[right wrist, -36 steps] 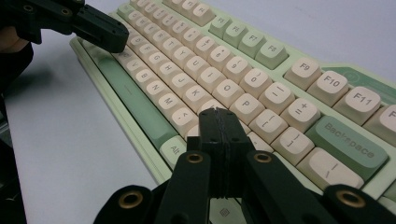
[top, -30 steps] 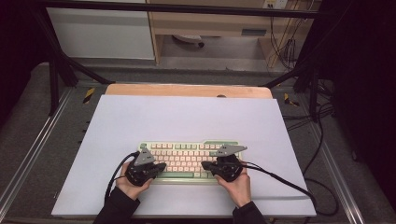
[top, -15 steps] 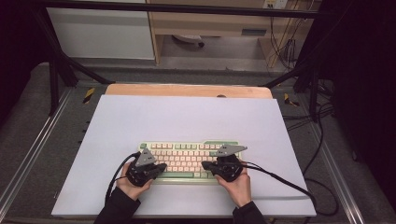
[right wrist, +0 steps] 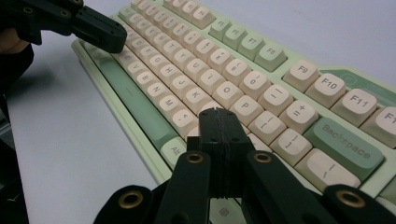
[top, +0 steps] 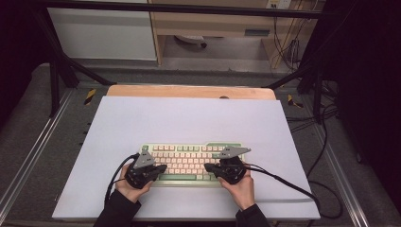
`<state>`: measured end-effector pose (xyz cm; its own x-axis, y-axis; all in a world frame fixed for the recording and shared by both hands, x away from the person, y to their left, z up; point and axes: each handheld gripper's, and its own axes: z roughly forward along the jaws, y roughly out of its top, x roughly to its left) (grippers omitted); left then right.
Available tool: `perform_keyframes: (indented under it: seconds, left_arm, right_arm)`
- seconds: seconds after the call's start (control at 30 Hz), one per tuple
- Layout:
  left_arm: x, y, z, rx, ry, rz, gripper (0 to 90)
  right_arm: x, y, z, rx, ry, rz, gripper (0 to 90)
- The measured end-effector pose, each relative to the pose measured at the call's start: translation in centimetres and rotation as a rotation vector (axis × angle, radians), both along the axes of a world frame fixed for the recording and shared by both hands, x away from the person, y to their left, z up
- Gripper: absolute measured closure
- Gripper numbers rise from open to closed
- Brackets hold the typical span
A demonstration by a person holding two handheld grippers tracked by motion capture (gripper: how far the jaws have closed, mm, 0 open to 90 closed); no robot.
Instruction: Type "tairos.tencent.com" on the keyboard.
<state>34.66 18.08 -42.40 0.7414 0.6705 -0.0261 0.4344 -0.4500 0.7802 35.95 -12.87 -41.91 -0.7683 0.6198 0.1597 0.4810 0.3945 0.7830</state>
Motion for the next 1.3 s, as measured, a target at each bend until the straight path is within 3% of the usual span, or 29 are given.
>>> perform_keyframes:
  seconds: [0.43, 1.3]
  left_arm:
    - [0.6, 1.1, 0.8, -0.017, -0.009, 0.042, 90.0]
    - [2.7, 0.0, 0.6, 0.003, -0.004, 0.080, 90.0]
  right_arm:
    - [0.0, 0.1, -0.1, 0.000, 0.007, 0.000, 90.0]
    - [0.0, 0.0, 0.0, 0.000, 0.002, 0.002, 90.0]
